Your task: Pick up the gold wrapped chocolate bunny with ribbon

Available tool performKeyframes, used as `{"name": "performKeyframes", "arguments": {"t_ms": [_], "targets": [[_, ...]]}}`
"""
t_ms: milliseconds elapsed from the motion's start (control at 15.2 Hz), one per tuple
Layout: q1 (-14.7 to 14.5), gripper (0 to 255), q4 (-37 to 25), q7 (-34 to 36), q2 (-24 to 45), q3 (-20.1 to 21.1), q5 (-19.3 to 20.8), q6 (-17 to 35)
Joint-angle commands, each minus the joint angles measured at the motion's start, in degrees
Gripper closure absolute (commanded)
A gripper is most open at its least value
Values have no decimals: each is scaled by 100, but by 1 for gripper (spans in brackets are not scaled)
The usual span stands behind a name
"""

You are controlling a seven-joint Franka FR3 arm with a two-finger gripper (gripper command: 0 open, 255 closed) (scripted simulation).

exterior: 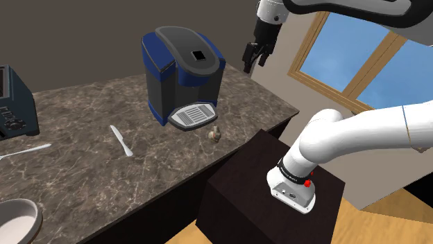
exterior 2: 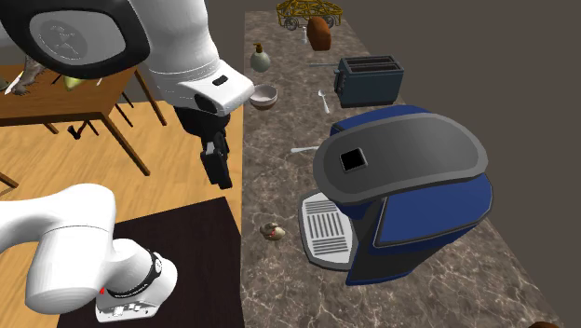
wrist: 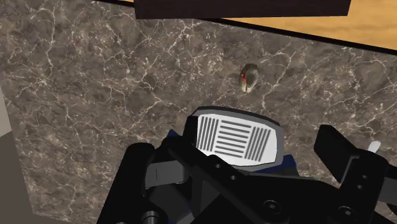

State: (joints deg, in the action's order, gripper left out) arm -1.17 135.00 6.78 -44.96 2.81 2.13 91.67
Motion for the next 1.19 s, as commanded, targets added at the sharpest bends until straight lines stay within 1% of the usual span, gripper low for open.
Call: {"name": "performKeyframes", "arguments": {"t_ms": [0,330,594,858,1122], "targets": [[0,0,0,0,0,0,0,0],[-48,0,1063,39,-112,1,-67,1125],[-87,0,1792,69,-2,13,-117,2104],[-121,0,2395,98,334,37,-167,3185],[-152,0,2844,132,947,72,-209,4388]]}}
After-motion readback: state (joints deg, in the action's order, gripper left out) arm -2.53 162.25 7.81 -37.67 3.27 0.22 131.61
